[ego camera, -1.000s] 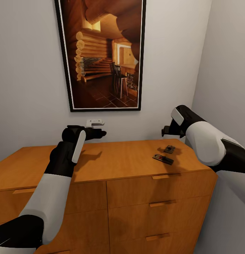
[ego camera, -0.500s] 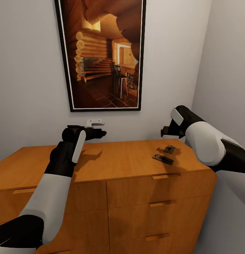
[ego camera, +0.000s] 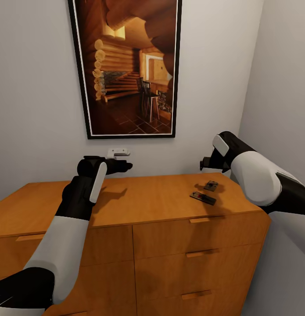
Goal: Take the four mousetraps from the cabinet in the bathroom and place them on the bathroom floor. Make sure all four end up on the same floor surface, and ensure that at least two of them are either under or directly next to the same bathroom sink.
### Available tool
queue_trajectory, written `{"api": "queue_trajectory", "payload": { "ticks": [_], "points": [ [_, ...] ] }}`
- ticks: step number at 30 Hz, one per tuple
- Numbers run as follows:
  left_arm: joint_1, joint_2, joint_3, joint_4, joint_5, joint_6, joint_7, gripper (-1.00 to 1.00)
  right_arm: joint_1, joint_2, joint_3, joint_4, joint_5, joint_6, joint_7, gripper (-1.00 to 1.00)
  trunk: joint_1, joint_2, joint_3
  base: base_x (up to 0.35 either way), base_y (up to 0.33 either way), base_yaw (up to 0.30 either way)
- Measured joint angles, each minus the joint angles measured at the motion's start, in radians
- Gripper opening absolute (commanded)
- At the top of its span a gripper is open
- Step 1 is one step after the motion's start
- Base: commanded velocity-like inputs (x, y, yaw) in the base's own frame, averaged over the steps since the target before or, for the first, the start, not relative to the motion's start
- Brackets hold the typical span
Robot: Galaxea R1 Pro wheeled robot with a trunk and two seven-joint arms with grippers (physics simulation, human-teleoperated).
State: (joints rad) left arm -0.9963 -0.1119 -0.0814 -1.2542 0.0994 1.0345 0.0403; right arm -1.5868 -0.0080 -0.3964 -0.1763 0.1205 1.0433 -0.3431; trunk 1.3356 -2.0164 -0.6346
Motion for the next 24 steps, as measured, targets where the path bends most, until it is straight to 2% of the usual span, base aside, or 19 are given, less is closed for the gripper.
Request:
{"api": "queue_trajectory", "payload": {
  "ticks": [24],
  "points": [
    [0.0,0.0,0.0,0.003,0.001,0.0,0.0,1.0,-0.001,0.0,-0.002,-0.001,0.001,0.0,0.0,1.0,0.0,0.0,0.0,0.065,0.0,0.0]
  ]
}}
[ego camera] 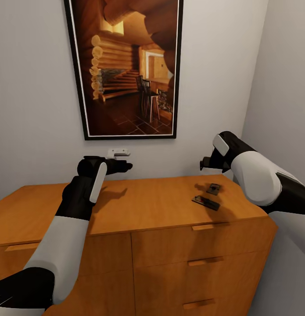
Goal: Take the four mousetraps from the cabinet in the bathroom and place them on the bathroom floor. Make sure all four end up on the same floor surface, and ensure that at least two of them are either under or directly next to the same bathroom sink.
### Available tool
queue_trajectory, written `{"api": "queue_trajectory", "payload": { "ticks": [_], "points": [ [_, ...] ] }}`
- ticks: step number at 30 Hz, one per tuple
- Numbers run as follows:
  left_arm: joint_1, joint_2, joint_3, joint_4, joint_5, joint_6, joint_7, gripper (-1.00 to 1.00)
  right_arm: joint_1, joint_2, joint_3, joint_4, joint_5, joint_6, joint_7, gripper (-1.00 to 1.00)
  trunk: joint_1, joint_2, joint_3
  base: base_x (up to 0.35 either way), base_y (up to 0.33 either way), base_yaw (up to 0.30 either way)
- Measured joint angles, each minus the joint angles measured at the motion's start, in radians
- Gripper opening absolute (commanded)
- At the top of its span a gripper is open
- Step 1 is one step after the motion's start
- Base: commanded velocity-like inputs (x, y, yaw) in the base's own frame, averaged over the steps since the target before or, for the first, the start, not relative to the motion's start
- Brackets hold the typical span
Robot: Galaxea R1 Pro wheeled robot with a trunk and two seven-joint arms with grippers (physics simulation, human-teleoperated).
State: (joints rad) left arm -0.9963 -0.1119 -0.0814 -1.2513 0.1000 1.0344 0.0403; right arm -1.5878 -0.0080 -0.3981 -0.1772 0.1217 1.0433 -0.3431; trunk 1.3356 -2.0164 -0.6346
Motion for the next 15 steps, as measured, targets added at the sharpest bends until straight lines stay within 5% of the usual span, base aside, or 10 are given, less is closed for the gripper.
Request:
{"api": "queue_trajectory", "payload": {
  "ticks": [9,15],
  "points": [
    [0.0,0.0,0.0,0.0,0.006,0.001,0.0,1.0,0.0,-0.001,0.002,0.0,0.001,0.0,0.0,1.0,0.0,0.0,0.0,0.006,0.0,0.0],
    [0.0,0.0,0.0,0.001,0.039,0.003,0.0,1.0,0.0,-0.002,0.003,0.0,0.002,0.0,-0.001,1.0,0.0,0.0,0.0,0.001,0.0,0.0]
  ]
}}
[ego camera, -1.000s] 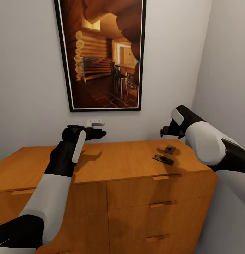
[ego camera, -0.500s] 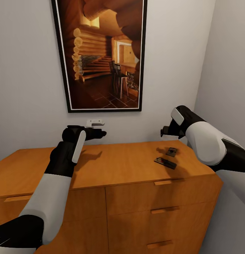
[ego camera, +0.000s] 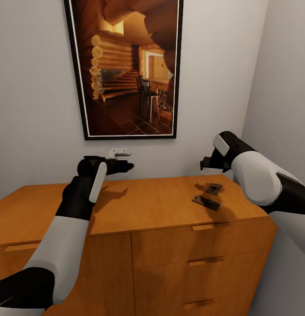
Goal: Take the four mousetraps from the cabinet in the bathroom and place them on the bathroom floor. Make sure all four end up on the same floor surface, and ensure that at least two of them are either under or directly next to the same bathroom sink.
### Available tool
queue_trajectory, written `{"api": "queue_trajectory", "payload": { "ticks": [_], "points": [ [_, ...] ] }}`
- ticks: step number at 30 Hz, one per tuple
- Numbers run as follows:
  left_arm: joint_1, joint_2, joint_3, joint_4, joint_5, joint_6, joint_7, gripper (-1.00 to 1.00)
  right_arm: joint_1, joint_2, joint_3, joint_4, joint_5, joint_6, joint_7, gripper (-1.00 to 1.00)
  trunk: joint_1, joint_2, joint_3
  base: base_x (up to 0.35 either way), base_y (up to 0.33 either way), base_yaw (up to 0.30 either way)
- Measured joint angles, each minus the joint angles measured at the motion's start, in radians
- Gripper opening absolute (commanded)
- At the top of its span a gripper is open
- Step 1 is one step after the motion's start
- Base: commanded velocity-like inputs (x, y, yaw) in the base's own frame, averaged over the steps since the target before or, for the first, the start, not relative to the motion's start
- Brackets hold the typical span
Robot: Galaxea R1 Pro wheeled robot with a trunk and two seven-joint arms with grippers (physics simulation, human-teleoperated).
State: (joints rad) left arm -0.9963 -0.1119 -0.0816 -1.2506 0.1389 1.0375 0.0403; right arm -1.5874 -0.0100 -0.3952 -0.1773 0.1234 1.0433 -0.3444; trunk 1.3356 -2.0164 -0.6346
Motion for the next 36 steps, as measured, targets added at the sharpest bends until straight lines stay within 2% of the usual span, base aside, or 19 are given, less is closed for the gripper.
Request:
{"api": "queue_trajectory", "payload": {
  "ticks": [12,21,36],
  "points": [
    [0.0,-0.008,-0.019,0.015,0.103,0.003,0.001,1.0,0.0,-0.003,0.0,0.0,0.002,0.0,-0.001,1.0,0.0,0.0,0.0,0.0,0.0,0.0],
    [0.0,-0.015,-0.027,0.024,0.12,0.003,0.001,1.0,0.0,-0.004,0.0,0.0,0.002,0.0,-0.001,1.0,0.0,0.0,0.0,0.0,0.0,0.0],
    [0.0,-0.018,-0.03,0.029,0.124,0.003,0.003,1.0,-0.001,-0.003,-0.001,0.0,0.002,0.0,-0.002,1.0,0.0,0.0,0.0,0.0,0.0,0.0]
  ]
}}
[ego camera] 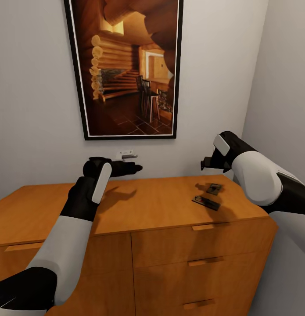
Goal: Take the four mousetraps from the cabinet in the bathroom and place them on the bathroom floor. Make sure all four end up on the same floor surface, and ensure that at least two of them are either under or directly next to the same bathroom sink.
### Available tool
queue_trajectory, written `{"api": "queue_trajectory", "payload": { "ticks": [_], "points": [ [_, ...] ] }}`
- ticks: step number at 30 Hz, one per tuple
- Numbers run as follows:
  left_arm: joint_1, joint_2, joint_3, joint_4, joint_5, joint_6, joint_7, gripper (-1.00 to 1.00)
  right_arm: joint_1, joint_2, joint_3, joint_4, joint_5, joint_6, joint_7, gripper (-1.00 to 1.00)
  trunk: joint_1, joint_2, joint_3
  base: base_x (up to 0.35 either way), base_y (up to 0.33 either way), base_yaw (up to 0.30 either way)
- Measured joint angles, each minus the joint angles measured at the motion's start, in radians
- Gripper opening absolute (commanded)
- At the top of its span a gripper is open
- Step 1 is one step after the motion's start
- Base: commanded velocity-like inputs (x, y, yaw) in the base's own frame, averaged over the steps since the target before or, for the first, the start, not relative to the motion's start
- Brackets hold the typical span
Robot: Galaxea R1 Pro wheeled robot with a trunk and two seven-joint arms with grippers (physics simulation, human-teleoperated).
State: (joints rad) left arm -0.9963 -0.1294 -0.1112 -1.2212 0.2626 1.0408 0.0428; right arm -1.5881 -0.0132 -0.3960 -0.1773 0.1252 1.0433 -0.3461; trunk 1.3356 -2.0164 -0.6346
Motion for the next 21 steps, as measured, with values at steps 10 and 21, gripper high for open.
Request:
{"api": "queue_trajectory", "payload": {
  "ticks": [10,21],
  "points": [
    [0.0,-0.001,-0.001,0.018,0.0,0.0,0.0,1.0,0.001,-0.002,0.0,0.0,0.0,0.0,0.0,1.0,0.034,-0.063,-0.028,0.0,0.0,0.0],
    [0.0,0.0,-0.001,0.02,-0.001,0.0,0.0,1.0,0.0,-0.005,0.001,0.0,0.0,0.0,0.0,1.0,0.035,-0.063,-0.028,0.0,0.0,0.0]
  ]
}}
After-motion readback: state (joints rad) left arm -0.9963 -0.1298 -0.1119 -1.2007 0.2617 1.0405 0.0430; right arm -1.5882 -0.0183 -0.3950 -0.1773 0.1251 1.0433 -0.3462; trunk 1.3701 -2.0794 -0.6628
